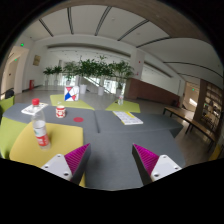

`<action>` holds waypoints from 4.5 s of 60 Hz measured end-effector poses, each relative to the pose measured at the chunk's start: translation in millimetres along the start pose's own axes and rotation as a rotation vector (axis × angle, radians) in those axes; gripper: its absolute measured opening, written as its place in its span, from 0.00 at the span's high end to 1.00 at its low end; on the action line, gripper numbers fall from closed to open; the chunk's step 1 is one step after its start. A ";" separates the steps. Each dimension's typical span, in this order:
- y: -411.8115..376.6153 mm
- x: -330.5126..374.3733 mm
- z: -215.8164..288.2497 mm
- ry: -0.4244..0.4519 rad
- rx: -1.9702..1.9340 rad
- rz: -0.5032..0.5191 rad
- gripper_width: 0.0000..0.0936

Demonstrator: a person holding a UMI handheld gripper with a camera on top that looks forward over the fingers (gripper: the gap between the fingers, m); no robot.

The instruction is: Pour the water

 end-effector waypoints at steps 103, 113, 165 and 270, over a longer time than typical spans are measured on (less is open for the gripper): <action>-178.8 -229.5 334.9 0.458 0.786 -0.593 0.65; -256.7 -303.2 388.4 0.579 1.225 -0.714 0.65; -354.3 -409.9 363.9 0.602 1.407 -0.511 0.65; -241.5 -224.7 181.1 -0.101 -0.027 0.203 0.08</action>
Point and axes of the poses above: the point between the fingertips, and its own axes, seen from behind it with the camera up: y to the right, z up, x backward, against the way the camera looks, the point moved 5 cm from there along x, backward, against the way the camera looks, and after that the axes turned 11 degrees about -y, right-handed, at the moved point
